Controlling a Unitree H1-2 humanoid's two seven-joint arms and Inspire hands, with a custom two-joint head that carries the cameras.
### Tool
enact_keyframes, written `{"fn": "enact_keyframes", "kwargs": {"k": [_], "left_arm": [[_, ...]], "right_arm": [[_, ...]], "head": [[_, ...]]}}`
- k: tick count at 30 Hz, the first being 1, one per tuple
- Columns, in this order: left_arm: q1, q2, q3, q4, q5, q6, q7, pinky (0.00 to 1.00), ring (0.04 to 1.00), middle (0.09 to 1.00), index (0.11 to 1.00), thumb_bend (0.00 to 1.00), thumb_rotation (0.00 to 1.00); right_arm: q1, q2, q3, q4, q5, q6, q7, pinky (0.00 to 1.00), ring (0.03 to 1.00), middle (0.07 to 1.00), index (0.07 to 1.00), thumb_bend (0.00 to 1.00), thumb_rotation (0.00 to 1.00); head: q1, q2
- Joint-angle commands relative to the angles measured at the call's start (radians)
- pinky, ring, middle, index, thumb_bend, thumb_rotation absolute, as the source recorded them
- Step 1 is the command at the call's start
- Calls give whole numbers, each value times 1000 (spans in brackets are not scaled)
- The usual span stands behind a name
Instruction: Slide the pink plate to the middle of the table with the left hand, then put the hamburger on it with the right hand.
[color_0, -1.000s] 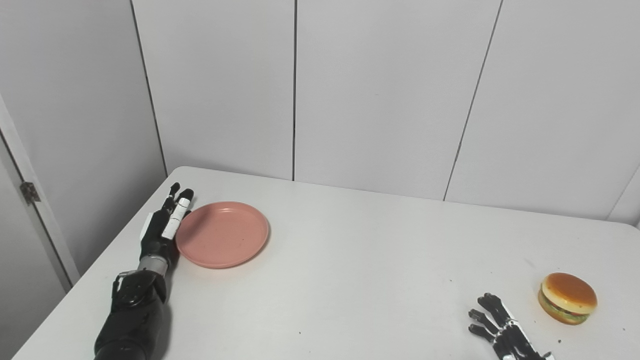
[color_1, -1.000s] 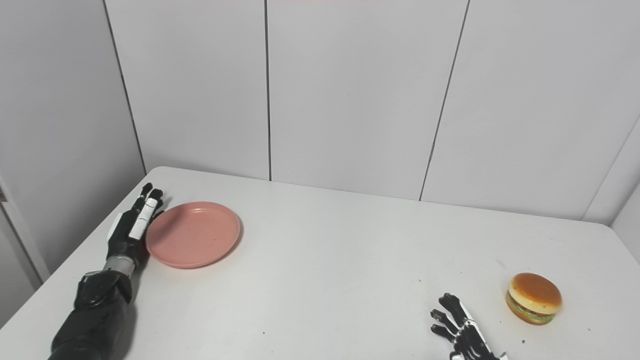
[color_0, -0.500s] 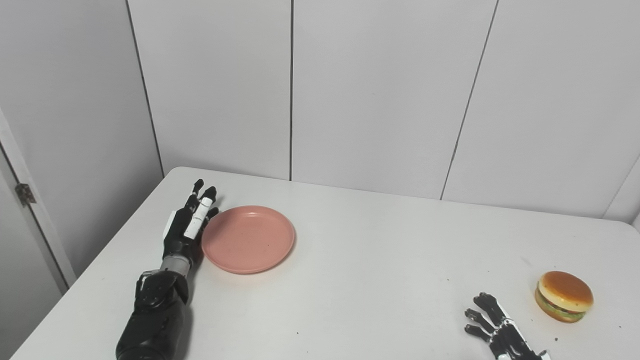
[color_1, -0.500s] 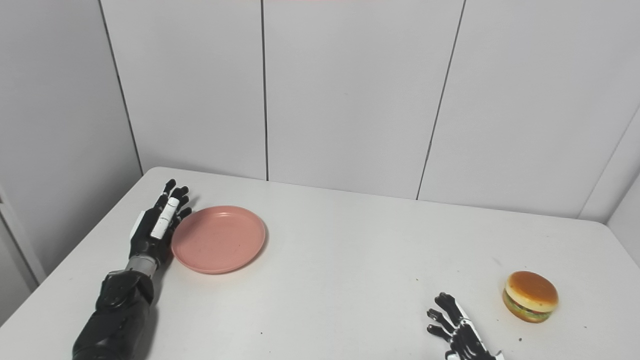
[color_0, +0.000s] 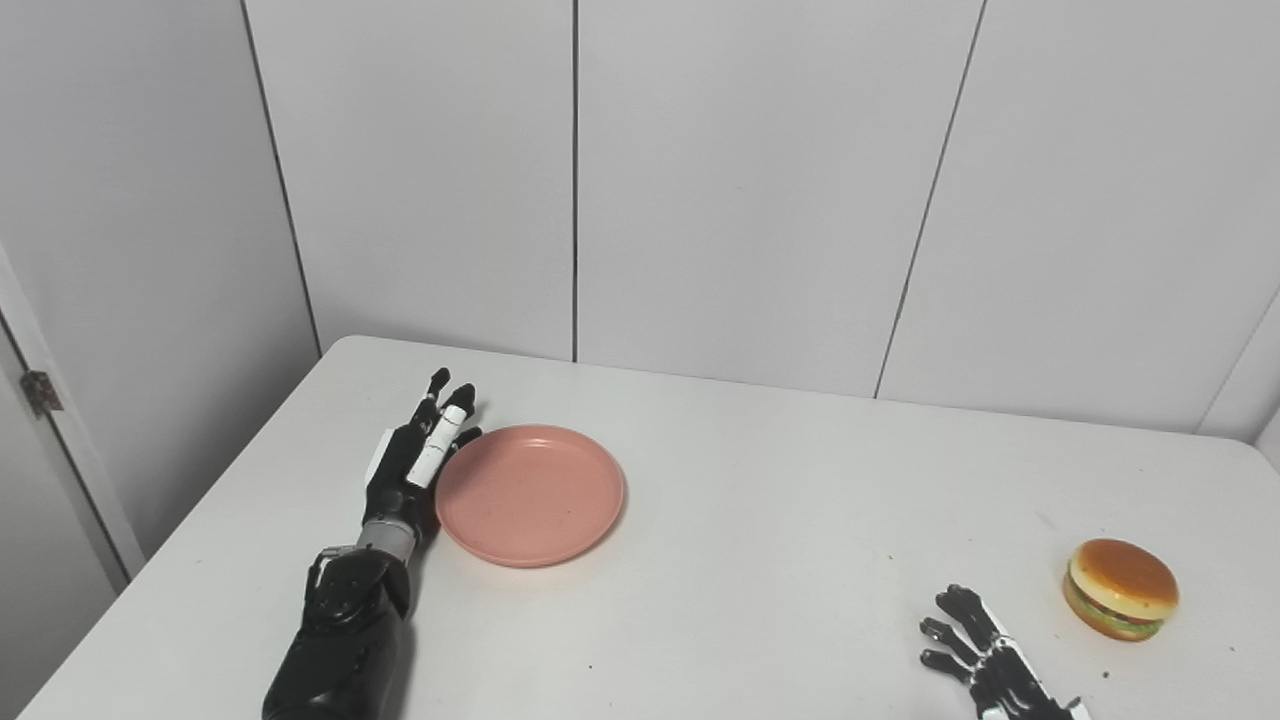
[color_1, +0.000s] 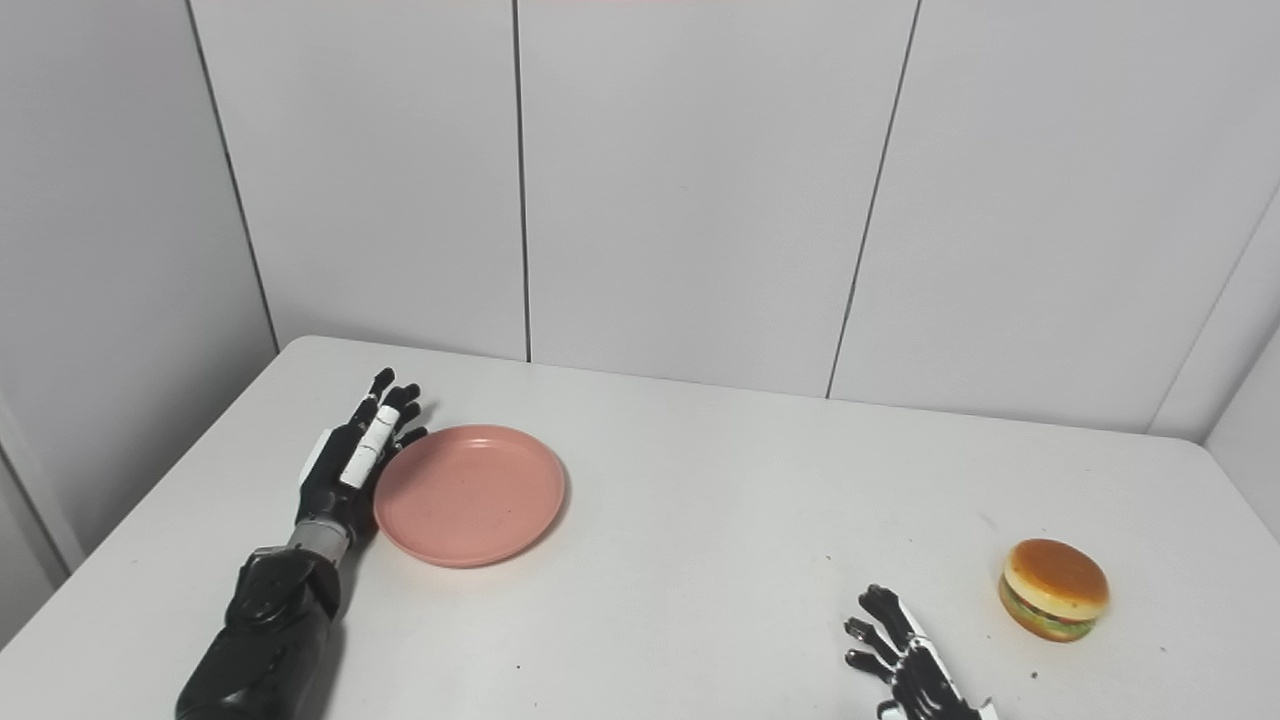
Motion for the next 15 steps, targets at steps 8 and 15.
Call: {"fn": "enact_keyframes", "kwargs": {"k": [8, 15], "left_arm": [[-26, -6, -18, -40, 25, -2, 3, 836, 945, 920, 985, 923, 711], [-26, -23, -26, -41, 32, 8, 7, 806, 946, 927, 971, 907, 707]], "right_arm": [[-30, -10, 3, 120, -13, 70, -23, 805, 857, 921, 923, 749, 917], [-30, -10, 7, 121, -17, 71, -24, 804, 857, 923, 924, 740, 919]], "head": [[-2, 3], [-6, 6]]}}
